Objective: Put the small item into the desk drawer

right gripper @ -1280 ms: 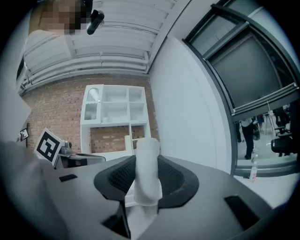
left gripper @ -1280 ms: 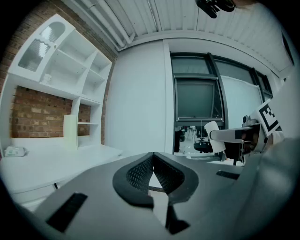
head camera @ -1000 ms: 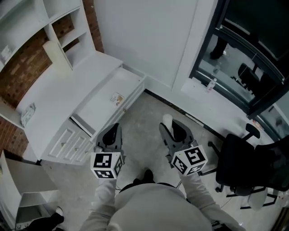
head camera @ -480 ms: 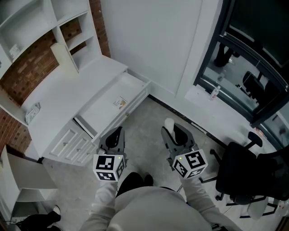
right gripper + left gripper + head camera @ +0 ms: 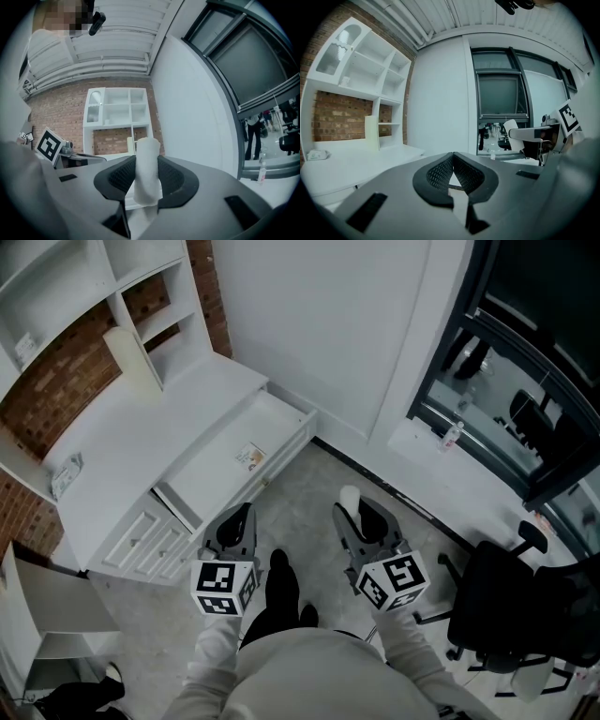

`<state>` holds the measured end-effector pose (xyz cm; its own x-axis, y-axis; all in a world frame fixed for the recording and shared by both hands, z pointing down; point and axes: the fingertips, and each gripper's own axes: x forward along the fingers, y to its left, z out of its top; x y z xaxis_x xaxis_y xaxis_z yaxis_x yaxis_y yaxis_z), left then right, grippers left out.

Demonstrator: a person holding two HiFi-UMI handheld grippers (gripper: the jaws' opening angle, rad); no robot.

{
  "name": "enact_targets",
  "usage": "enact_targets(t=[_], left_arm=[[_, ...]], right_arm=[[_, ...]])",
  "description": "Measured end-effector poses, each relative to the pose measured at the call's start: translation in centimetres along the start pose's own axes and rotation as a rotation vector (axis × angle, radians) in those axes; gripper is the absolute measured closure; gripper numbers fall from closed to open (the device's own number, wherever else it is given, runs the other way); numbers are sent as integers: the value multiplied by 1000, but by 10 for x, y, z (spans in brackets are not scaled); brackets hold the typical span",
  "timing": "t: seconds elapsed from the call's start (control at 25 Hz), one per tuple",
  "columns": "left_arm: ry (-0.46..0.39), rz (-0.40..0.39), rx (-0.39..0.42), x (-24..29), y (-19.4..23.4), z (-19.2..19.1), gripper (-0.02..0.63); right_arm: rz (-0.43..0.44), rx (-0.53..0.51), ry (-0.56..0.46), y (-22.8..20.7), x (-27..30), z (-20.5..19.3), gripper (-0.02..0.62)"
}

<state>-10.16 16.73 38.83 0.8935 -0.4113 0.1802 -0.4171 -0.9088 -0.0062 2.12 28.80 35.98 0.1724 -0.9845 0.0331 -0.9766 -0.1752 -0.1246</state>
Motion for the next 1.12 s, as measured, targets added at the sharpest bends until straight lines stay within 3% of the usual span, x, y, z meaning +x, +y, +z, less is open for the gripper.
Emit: enact_targets(t=[0.32, 1.12], left_arm=[[2, -15, -8, 58, 31, 6, 588], [24, -47, -46, 201, 155, 21, 588]], right_arm=[[-24, 2, 12, -28, 51, 3, 434], [-34, 5, 42, -68, 238, 10, 434]])
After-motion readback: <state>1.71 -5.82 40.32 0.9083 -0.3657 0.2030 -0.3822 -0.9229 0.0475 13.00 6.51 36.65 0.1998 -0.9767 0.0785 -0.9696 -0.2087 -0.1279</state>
